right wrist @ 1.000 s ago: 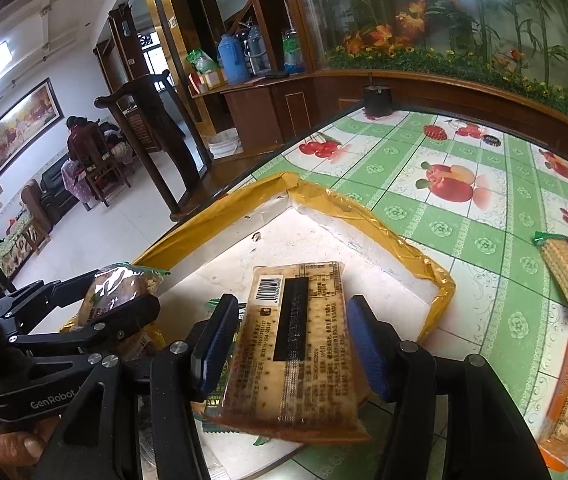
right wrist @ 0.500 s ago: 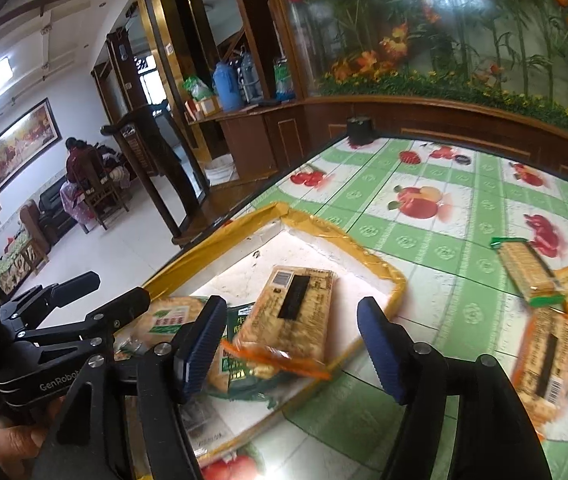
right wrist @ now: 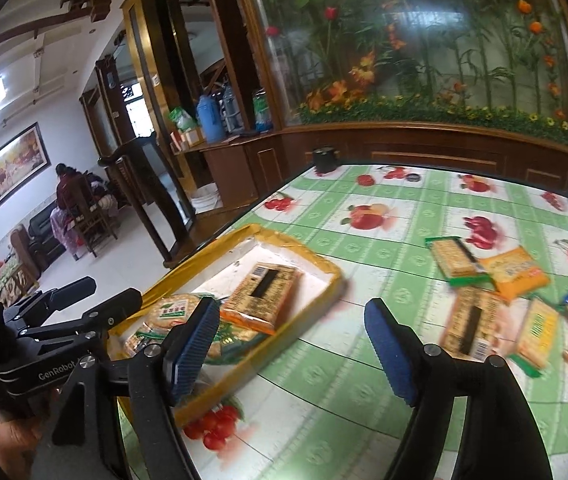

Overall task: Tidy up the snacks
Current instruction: 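Open both tools to release the packs into the tray, then move both open tools back over the snack pile, then grasp a tan cracker pack with left tool while right tool grasps yellow WEIDAN pack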

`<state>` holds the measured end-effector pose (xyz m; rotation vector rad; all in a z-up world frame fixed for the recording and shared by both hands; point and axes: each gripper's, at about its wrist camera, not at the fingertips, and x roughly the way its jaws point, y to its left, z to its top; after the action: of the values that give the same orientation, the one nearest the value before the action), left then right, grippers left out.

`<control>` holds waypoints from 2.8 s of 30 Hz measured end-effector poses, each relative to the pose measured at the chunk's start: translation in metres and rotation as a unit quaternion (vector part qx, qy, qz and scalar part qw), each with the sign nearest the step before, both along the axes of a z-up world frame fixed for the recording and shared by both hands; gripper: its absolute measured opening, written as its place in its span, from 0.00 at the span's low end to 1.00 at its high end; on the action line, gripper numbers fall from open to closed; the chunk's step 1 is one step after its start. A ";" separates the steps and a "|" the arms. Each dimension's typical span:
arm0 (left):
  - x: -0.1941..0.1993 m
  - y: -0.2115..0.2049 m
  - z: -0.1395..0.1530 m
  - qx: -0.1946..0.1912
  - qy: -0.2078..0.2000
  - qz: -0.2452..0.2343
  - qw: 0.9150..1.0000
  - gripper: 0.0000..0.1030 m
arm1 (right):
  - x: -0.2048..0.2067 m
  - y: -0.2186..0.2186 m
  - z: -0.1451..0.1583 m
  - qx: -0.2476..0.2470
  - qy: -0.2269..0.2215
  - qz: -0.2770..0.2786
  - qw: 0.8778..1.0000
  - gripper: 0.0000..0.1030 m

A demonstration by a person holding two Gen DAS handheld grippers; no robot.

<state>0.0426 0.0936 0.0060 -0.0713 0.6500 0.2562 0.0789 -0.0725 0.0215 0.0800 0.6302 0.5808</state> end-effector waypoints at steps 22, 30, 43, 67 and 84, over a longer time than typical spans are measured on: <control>0.018 -0.077 -0.001 0.045 0.023 -0.046 0.998 0.80 | -0.010 -0.170 -0.020 0.022 0.012 -0.148 0.989 0.78; 0.062 -0.118 -0.016 0.006 0.051 -0.098 0.994 0.80 | 0.015 -0.233 -0.046 0.019 0.052 -0.211 0.976 0.78; 0.115 -0.207 -0.057 0.000 0.101 -0.181 0.978 0.80 | 0.083 -0.195 -0.079 -0.016 0.102 -0.168 0.980 0.74; 0.137 -0.196 -0.073 -0.019 0.085 -0.152 0.985 0.80 | 0.115 -0.178 -0.100 -0.053 0.134 -0.187 0.972 0.73; 0.162 -0.228 -0.080 0.003 0.107 -0.177 0.978 0.80 | 0.134 -0.175 -0.112 -0.161 0.125 -0.226 0.953 0.47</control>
<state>0.2046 -0.1342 -0.0739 0.0789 0.8616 -0.0797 0.2132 -0.2472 -0.0904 -0.0106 0.9128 0.0194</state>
